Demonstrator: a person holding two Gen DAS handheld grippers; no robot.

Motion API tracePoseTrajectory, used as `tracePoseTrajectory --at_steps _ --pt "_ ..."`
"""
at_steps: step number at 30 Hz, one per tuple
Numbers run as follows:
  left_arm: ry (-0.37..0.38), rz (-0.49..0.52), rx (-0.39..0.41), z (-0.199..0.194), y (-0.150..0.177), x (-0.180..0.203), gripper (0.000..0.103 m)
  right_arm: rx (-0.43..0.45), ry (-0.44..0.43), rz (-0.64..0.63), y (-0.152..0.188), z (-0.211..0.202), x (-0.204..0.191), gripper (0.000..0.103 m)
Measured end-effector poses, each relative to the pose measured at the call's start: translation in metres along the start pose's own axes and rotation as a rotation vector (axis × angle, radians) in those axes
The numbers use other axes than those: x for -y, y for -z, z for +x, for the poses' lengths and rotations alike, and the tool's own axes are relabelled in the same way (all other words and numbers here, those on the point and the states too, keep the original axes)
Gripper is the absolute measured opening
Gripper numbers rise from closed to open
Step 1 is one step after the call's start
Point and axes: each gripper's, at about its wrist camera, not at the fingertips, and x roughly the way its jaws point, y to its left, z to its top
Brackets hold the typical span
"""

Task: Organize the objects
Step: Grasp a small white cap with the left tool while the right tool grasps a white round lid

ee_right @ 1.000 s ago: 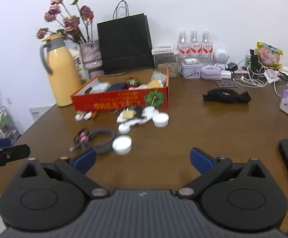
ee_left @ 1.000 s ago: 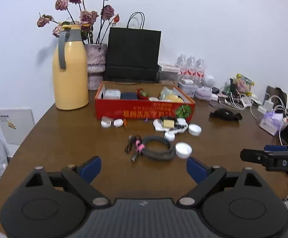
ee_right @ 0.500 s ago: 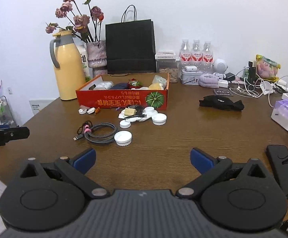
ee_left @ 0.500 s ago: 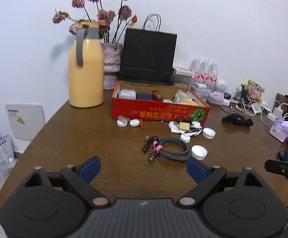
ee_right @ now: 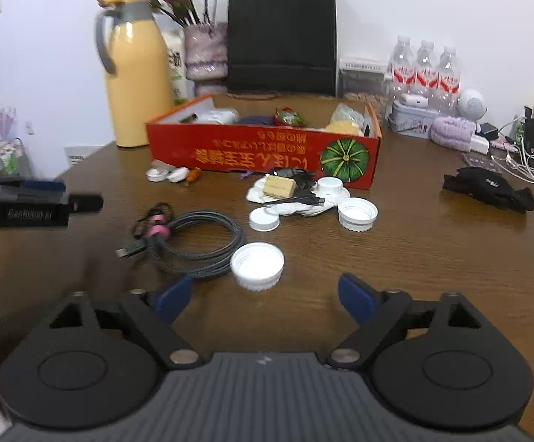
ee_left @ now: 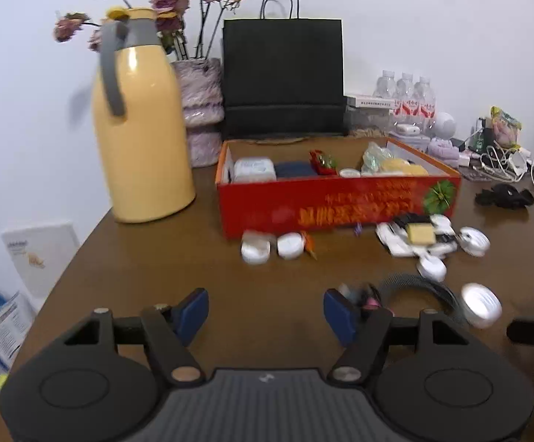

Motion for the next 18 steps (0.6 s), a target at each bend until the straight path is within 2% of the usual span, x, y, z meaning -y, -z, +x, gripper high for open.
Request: tracePoseTrajectory --at_steps 3,7,10,12,15,18 --pt "0.016 -0.03 -0.004 0.031 -0.014 -0.014 0.067 -0.007 -0.016 0.038 -0.004 0.016 0.005 0.076" --pt "0.033 -0.058 0.023 0.065 -0.031 -0.03 0.064 -0.01 -0.025 0.015 -0.005 0.03 0.001 0.071" --pt "0.069 -0.103 -0.02 0.089 -0.037 -0.04 0.06 -0.021 -0.033 0.044 -0.004 0.036 0.006 0.065" --pt "0.075 -0.142 -0.073 0.098 -0.037 -0.047 0.049 -0.026 -0.034 0.07 -0.004 0.038 0.01 0.062" --pt "0.101 -0.202 -0.074 0.099 -0.03 -0.057 0.049 -0.021 -0.034 0.084 -0.002 0.037 0.013 0.06" --pt "0.091 -0.213 -0.083 0.105 -0.027 -0.059 0.048 -0.015 -0.038 0.075 -0.001 0.038 0.011 0.06"
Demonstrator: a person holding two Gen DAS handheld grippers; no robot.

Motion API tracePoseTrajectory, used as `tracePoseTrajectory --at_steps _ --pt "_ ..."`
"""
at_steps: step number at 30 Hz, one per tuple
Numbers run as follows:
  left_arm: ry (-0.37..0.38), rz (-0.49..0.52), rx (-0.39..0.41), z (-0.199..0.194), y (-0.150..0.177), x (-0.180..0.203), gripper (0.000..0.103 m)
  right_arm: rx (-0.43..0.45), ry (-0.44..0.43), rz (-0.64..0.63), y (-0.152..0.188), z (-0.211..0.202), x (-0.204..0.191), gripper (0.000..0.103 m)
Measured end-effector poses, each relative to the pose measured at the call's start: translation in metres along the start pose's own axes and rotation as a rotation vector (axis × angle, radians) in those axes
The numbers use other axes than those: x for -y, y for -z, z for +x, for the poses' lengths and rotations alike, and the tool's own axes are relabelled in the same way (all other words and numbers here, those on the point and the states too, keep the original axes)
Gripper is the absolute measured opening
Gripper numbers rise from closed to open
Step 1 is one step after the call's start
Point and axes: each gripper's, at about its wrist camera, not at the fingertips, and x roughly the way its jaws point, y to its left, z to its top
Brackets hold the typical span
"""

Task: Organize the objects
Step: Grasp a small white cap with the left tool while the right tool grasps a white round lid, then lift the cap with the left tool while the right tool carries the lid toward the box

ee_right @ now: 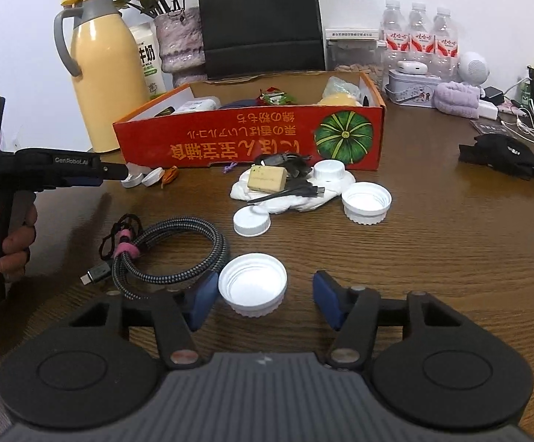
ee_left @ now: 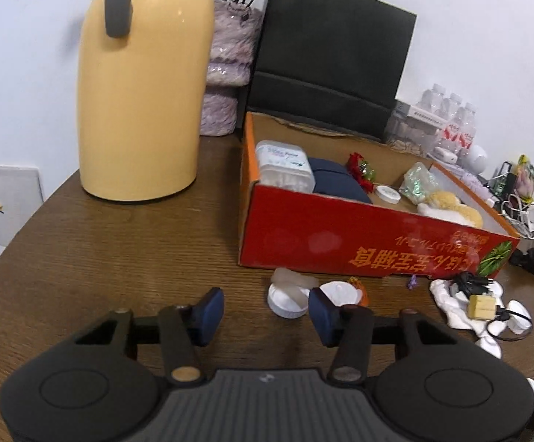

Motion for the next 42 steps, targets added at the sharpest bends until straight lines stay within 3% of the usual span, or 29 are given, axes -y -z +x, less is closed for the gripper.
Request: tracePoseTrajectory --at_steps 4,6,9,15,19,23,25,27,29,31,32,33,38,42 --pt "0.009 -0.009 -0.005 0.006 -0.001 0.001 0.038 0.012 0.001 -0.004 0.001 0.001 -0.002 0.054" --pt "0.037 -0.031 -0.011 0.008 -0.003 -0.001 0.018 0.014 -0.002 -0.002 0.001 0.001 -0.002 0.048" --pt "0.079 -0.063 -0.021 0.007 -0.005 -0.003 0.0 0.014 -0.01 -0.005 0.001 0.0 -0.003 0.041" --pt "0.086 0.012 0.046 -0.01 -0.001 0.016 0.0 0.025 -0.012 -0.005 0.005 -0.002 -0.005 0.041" --pt "-0.013 0.025 0.11 -0.023 0.0 0.028 0.001 0.025 -0.01 0.0 0.006 -0.004 -0.005 0.041" --pt "-0.027 0.046 0.087 -0.013 -0.001 0.029 0.018 0.03 -0.01 0.013 0.007 -0.007 -0.003 0.041" --pt "-0.029 0.058 0.078 -0.005 -0.003 0.032 0.02 0.031 -0.013 0.017 0.007 -0.006 -0.002 0.042" --pt "-0.051 0.051 0.053 0.007 -0.006 0.034 0.031 0.03 -0.015 0.012 0.007 -0.006 -0.002 0.042" --pt "-0.084 0.025 0.044 0.015 -0.007 0.033 0.034 0.03 -0.016 0.009 0.007 -0.006 -0.003 0.042" --pt "-0.062 0.015 0.032 0.018 -0.008 0.03 0.032 0.031 -0.022 0.012 0.007 -0.005 -0.002 0.042" --pt "-0.05 0.009 0.027 0.018 -0.009 0.028 0.015 0.033 -0.024 0.013 0.007 -0.005 -0.002 0.042" --pt "-0.037 -0.006 0.029 0.018 -0.009 0.026 0.005 0.032 -0.022 0.008 0.006 -0.004 -0.002 0.042" --pt "-0.01 -0.017 0.111 -0.002 -0.008 0.025 0.002 0.032 -0.012 -0.015 0.004 -0.002 -0.007 0.041" --pt "0.022 -0.027 0.173 -0.042 -0.003 0.035 0.001 0.06 -0.014 -0.012 0.003 -0.018 -0.008 0.041"
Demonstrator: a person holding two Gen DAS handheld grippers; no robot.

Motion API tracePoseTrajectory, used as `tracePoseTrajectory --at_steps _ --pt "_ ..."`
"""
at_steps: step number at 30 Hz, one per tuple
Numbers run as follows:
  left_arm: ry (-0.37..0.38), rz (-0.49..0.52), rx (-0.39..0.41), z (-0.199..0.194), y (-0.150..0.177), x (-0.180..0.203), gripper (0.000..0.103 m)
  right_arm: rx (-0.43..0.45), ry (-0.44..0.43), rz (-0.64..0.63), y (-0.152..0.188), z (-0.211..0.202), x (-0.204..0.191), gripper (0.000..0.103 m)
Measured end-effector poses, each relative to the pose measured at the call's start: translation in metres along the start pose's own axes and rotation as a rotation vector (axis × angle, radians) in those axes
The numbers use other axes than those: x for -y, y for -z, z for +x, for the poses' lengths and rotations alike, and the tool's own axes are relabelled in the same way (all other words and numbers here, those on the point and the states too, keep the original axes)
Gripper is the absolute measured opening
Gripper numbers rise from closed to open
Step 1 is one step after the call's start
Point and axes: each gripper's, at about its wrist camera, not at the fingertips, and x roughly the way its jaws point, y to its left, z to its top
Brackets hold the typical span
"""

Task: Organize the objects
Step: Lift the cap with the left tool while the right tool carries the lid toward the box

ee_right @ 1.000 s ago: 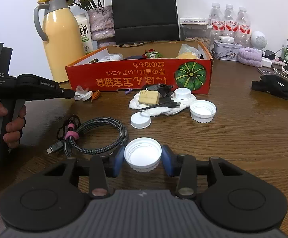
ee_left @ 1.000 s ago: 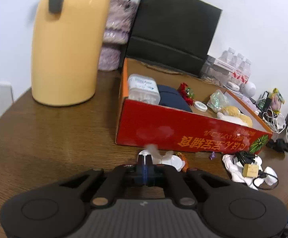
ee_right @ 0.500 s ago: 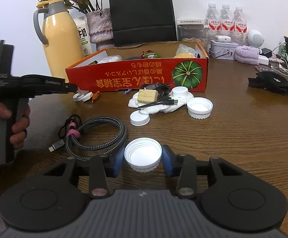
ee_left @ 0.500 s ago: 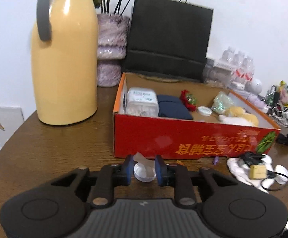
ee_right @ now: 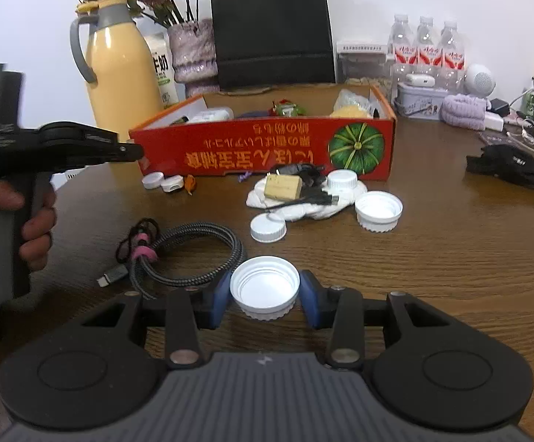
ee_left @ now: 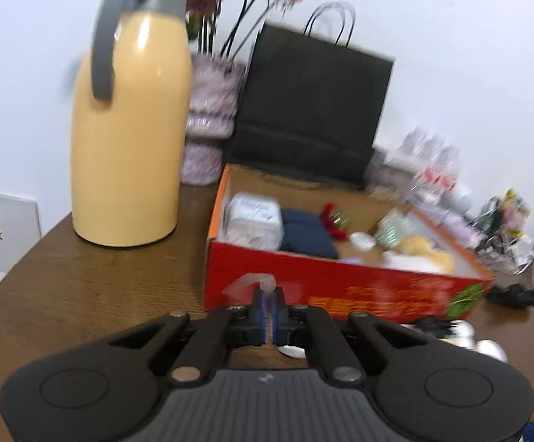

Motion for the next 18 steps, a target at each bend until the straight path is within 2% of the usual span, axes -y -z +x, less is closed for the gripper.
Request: tracePoseTrajectory --at_steps 4,7,11,18 --pt "0.064 -0.072 0.039 -0.057 0.008 0.01 0.001 0.035 0.006 -0.004 0.0 -0.025 0.0 0.041" --pt "0.079 -0.096 0.046 -0.102 0.02 0.023 0.002 0.058 0.005 -0.008 0.002 -0.049 -0.002 0.041" --pt "0.102 -0.033 0.012 -0.148 0.036 0.051 0.002 0.091 -0.009 -0.016 0.006 -0.082 -0.006 0.041" --pt "0.145 0.031 0.009 -0.184 0.05 0.077 0.002 0.119 -0.017 -0.025 0.01 -0.109 -0.009 0.041"
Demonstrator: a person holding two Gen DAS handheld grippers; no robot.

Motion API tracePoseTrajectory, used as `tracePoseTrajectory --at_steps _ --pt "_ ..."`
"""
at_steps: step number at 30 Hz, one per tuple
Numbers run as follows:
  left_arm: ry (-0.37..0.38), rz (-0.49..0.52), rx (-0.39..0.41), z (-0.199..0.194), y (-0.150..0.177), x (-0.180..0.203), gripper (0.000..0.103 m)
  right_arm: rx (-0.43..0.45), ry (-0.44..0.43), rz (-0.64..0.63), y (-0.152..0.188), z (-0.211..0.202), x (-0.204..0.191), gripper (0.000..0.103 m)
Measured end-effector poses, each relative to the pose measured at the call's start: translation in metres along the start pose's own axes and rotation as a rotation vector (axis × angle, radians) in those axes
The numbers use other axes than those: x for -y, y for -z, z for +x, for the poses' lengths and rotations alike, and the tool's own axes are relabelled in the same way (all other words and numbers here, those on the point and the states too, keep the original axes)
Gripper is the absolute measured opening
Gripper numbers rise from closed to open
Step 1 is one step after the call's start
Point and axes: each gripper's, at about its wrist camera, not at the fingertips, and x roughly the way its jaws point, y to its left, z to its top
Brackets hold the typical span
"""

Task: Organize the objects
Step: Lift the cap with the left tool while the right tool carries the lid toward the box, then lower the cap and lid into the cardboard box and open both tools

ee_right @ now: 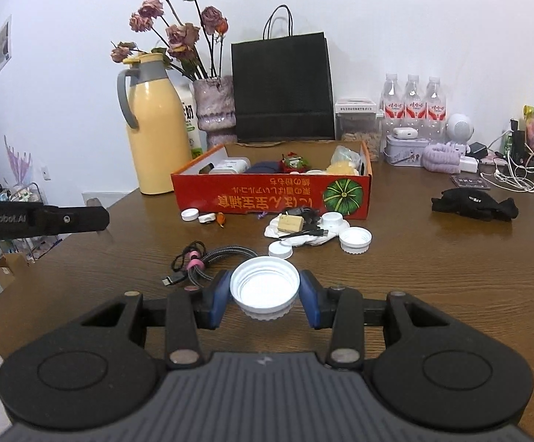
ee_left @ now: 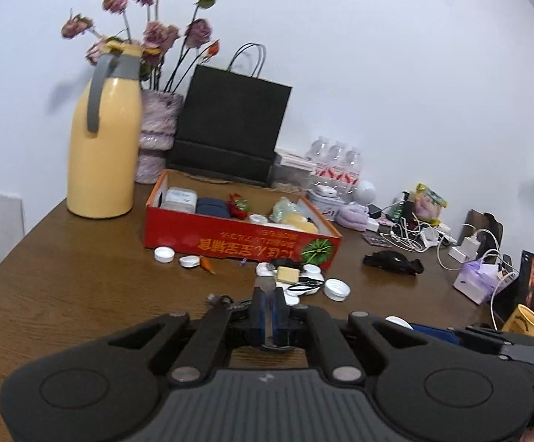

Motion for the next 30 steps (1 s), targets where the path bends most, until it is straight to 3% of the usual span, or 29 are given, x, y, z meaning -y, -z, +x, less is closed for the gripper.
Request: tracePoseTrajectory --at_steps 5,9,12,15,20,24,27,28,30 --pt "0.018 0.003 0.001 0.008 -0.009 -0.001 0.002 0.006 -0.017 0.004 -0.007 0.002 0.003 0.041" --pt "0.101 0.016 -0.027 0.042 -0.032 -0.004 0.002 0.017 -0.044 0.022 -0.03 0.022 0.017 0.041" --pt "0.152 0.036 -0.077 0.095 -0.068 -0.006 0.002 0.022 -0.05 0.002 -0.064 0.054 0.031 0.041" --pt "0.145 0.037 -0.148 0.167 -0.111 -0.011 0.002 0.011 -0.057 -0.02 -0.11 0.103 0.047 0.041" --pt "0.096 0.005 -0.317 0.298 -0.152 -0.019 0.002 -0.109 -0.027 -0.073 -0.172 0.22 0.068 0.041" --pt "0.003 0.044 -0.363 0.369 -0.158 -0.021 0.007 -0.221 0.046 -0.093 -0.179 0.303 0.078 0.042" --pt "-0.041 0.0 -0.423 0.407 -0.152 -0.032 0.013 -0.285 0.055 -0.066 -0.174 0.342 0.082 0.043" --pt "-0.045 -0.018 -0.433 0.415 -0.15 -0.037 0.014 -0.295 0.069 -0.075 -0.172 0.35 0.082 0.048" --pt "-0.033 -0.058 -0.438 0.421 -0.151 -0.047 0.029 -0.279 0.087 -0.091 -0.168 0.356 0.084 0.071"
